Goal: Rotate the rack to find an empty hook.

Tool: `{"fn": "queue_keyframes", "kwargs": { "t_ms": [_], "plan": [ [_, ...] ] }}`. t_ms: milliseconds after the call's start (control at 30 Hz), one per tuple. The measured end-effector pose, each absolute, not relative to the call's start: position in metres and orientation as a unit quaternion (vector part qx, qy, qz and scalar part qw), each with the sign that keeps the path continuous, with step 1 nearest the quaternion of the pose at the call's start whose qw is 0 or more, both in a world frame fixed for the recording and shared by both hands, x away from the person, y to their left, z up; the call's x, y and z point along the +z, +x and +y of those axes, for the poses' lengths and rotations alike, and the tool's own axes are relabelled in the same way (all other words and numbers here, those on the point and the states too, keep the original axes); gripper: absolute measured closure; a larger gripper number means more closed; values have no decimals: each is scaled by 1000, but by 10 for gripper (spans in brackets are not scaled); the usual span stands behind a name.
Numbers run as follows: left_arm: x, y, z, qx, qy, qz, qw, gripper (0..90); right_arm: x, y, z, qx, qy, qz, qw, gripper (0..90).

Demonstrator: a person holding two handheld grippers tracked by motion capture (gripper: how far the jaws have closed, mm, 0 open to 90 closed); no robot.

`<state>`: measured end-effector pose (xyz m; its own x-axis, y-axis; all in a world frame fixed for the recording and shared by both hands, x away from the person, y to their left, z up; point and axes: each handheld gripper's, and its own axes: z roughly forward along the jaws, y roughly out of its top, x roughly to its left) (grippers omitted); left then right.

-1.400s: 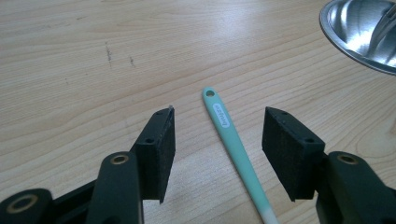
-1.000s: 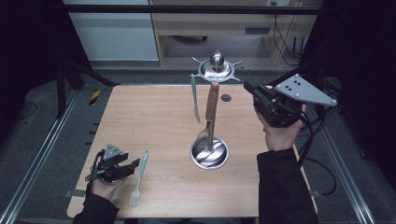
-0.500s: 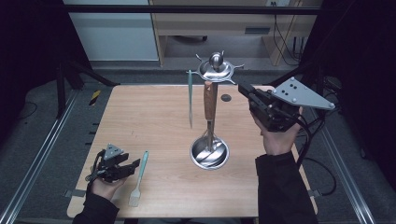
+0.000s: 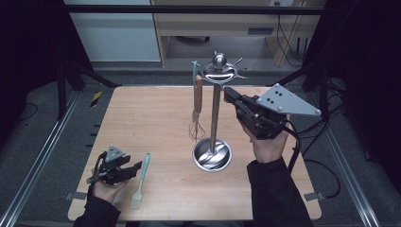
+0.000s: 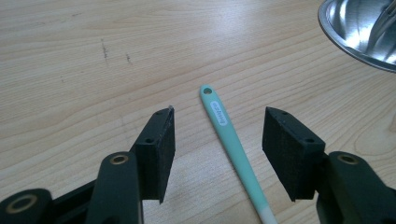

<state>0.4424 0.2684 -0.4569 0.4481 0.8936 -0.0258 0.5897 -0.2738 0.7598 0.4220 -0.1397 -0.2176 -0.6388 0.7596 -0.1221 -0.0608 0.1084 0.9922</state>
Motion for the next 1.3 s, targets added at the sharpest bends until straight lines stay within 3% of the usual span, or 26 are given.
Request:
{"fn": "queue_keyframes", "kwargs": {
  "t_ms": [900,1100,1300],
  "plan": [
    [-457,442,268,207,769,482,365,435,-220,428,-117,615,259,669,326,900],
    [-457,442,268,208,769,483,365,434,-245,424,-133,604,274,676,320,836],
    [-457,443,268,206,768,484,365,433,-294,431,-154,574,311,695,301,721]
  ]
}}
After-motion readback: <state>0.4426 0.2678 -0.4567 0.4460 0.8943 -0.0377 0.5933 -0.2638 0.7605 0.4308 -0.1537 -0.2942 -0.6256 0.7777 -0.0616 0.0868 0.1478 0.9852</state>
